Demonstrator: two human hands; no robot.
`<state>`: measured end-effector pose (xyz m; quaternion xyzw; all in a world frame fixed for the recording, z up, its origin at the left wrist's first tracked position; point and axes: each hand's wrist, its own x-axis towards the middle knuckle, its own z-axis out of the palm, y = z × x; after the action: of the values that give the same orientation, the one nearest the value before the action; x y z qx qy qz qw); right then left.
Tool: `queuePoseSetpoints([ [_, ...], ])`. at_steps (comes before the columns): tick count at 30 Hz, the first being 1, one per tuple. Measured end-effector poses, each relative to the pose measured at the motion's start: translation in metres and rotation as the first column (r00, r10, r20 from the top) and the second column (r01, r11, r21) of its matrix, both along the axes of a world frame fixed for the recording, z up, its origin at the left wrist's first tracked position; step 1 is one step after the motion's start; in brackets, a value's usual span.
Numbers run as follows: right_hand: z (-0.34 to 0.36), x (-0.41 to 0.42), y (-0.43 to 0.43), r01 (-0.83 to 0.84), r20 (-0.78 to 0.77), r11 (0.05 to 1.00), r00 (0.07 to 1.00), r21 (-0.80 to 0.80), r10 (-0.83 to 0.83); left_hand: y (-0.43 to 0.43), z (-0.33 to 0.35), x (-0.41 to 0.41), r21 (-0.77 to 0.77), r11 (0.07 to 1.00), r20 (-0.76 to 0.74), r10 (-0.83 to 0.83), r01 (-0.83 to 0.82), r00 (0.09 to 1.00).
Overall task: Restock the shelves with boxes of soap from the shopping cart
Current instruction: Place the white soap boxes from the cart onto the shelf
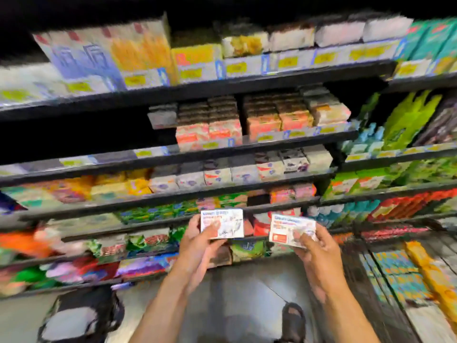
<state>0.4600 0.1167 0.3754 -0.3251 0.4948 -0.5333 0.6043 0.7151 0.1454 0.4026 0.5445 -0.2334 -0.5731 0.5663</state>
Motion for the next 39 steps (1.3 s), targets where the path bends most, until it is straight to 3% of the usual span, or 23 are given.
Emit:
queuePoseSetpoints([
  [5, 0.032, 0.071, -0.003, -0.103, -0.013, 0.993, 0.995, -0.051, 0.103, 0.009, 0.040, 0.073, -0.111, 0.987, 0.088, 0.126, -0.116, 0.988],
  [10, 0.049, 0.112, -0.023, -0.135, 0.003, 0.986, 0.991, -0.098, 0.136, -0.012, 0.077, 0.121, -0.191, 0.978, 0.223, 0.127, -0.084, 0.967],
  [20, 0.048, 0.170, -0.101, -0.191, -0.086, 0.965, 0.980, -0.179, 0.178, -0.151, 0.107, 0.222, -0.269, 0.956, 0.435, 0.230, -0.119, 0.871],
  [26, 0.036, 0.196, -0.126, -0.221, -0.072, 0.960, 0.975, -0.172, 0.212, -0.222, 0.096, 0.253, -0.196, 0.973, 0.509, 0.210, -0.125, 0.835],
  [33, 0.026, 0.218, -0.118, -0.212, -0.077, 0.962, 0.976, -0.171, 0.201, -0.258, 0.071, 0.282, -0.086, 0.996, 0.773, 0.064, 0.004, 0.631],
  [37, 0.016, 0.227, -0.111, -0.193, -0.070, 0.965, 0.981, -0.180, 0.183, -0.269, 0.073, 0.287, -0.045, 0.994, 0.947, 0.011, 0.099, 0.321],
  [39, 0.011, 0.232, -0.109, -0.191, -0.073, 0.963, 0.981, -0.190, 0.180, -0.276, 0.073, 0.290, -0.036, 0.993, 0.972, 0.009, 0.111, 0.233],
])
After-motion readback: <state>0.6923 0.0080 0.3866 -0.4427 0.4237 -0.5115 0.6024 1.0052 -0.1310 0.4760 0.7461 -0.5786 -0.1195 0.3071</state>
